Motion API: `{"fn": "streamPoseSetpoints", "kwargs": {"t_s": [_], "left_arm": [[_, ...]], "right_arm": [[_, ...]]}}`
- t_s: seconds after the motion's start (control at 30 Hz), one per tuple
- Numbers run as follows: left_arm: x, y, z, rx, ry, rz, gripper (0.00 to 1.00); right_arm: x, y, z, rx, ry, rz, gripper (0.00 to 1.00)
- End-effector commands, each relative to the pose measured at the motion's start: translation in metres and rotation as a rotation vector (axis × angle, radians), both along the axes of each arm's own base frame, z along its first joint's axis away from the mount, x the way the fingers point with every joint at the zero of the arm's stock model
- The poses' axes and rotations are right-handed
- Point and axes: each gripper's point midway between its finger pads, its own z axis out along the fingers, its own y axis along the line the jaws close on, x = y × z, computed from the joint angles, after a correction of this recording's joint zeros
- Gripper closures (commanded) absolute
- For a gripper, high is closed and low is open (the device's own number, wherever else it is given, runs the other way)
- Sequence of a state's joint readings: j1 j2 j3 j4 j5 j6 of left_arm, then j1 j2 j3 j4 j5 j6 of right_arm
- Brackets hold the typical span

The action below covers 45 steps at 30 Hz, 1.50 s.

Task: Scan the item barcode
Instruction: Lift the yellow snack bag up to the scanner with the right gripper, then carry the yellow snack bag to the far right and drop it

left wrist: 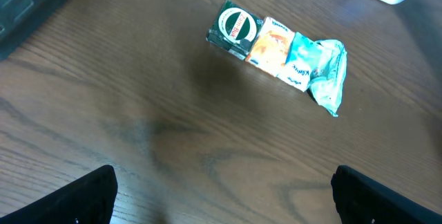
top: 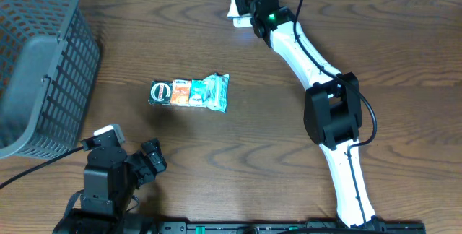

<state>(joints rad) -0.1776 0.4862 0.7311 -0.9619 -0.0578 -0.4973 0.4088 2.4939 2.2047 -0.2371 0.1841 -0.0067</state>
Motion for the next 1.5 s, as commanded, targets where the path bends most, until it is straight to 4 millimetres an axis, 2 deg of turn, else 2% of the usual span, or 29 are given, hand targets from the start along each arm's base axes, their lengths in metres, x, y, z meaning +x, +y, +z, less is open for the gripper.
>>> {"fn": "streamPoseSetpoints", "kwargs": {"t_s": [0.0, 0.13, 0.27, 0.43, 0.57, 0.7, 0.8, 0.87, 1.0, 1.17, 1.3, 1.37, 1.47], "left_arm": [[0.0, 0.001, 0.002, 0.002, -0.007, 0.003, 0.02], [0.0, 0.001, 0.002, 0.002, -0.007, 0.002, 0.02], [0.0, 0.001, 0.002, 0.002, -0.007, 0.003, 0.02], [0.0, 0.001, 0.002, 0.002, -0.007, 0.003, 0.03], [0.0, 0.001, 0.002, 0.002, -0.007, 0.003, 0.02], [0.0, 0.001, 0.002, 0.002, -0.007, 0.002, 0.02], [0.0, 0.001, 0.002, 0.002, -0.007, 0.003, 0.03], [0.0, 0.001, 0.002, 0.002, -0.007, 0.003, 0.02], [0.0, 0.001, 0.002, 0.002, -0.007, 0.003, 0.02], [0.0, 0.001, 0.002, 0.002, -0.007, 0.002, 0.02], [0.0, 0.001, 0.002, 0.002, -0.007, 0.003, 0.02], [0.0, 0.001, 0.002, 0.002, -0.007, 0.003, 0.02], [0.0, 0.001, 0.002, 0.002, -0.007, 0.002, 0.02]], "right_arm": [[-0.001, -0.01, 0.016, -0.021, 0.001, -0.021, 0.99], [-0.005, -0.013, 0.009, -0.035, 0.034, -0.021, 0.99], [-0.004, -0.012, 0.013, -0.029, 0.019, -0.021, 0.99], [0.003, -0.016, 0.04, -0.005, -0.053, -0.042, 0.99], [0.006, -0.046, 0.07, -0.031, -0.108, -0.153, 0.99], [0.003, -0.104, 0.094, -0.088, -0.107, -0.299, 0.99], [-0.006, -0.161, 0.098, -0.143, -0.049, -0.403, 0.99], [-0.014, -0.199, 0.091, -0.172, 0.017, -0.452, 0.99], [-0.04, -0.281, 0.06, -0.237, 0.202, -0.562, 0.99], [-0.089, -0.378, 0.024, -0.279, 0.43, -0.7, 0.99], [-0.126, -0.44, 0.003, -0.274, 0.549, -0.802, 0.98], [-0.146, -0.464, -0.009, -0.259, 0.608, -0.845, 0.86], [-0.172, -0.488, -0.024, -0.226, 0.676, -0.919, 0.42]]}}
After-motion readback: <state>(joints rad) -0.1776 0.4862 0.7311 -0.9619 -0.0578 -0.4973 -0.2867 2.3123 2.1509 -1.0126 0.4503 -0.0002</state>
